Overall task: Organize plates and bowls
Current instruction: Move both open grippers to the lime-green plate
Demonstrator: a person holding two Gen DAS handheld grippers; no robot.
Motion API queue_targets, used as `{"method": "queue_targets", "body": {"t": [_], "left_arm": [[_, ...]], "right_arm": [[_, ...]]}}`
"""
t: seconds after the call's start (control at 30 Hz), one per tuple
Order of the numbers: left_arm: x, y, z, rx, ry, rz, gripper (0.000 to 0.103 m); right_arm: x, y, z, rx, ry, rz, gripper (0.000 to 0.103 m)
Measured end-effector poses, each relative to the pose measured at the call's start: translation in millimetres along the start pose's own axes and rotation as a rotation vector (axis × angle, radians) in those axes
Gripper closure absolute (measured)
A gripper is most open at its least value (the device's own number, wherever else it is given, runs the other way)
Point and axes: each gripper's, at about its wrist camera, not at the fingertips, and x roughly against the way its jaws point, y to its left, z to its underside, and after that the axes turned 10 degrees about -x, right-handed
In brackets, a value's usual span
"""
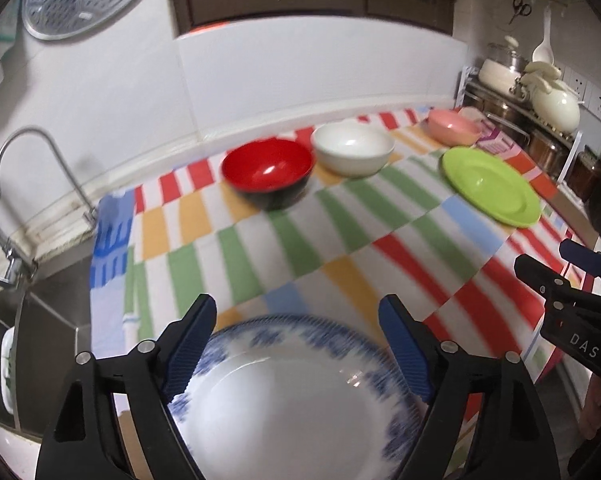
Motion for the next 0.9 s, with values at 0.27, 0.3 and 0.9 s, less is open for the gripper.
{"method": "queue_targets", "body": {"t": [0.27,0.3,0.9], "left_arm": [[-11.9,-50.2,-45.8,-0.010,-0.039,0.016,0.012],[-14.9,-57.9,-52.5,-0.013,-0.042,0.019,0.012],[-68.8,-150.1,-143.4,-0.027,-0.063,0.023,0.011]], "right_arm": [[-12.8,-57.9,-37.7,-0.026,-0.055,0.025,0.027],[-14.4,-64.6,-41.7,-0.027,-0.062,0.028,0.026],[-66.9,-177.6,-111.3,-0.079,-0.113,0.078,0.023]]}}
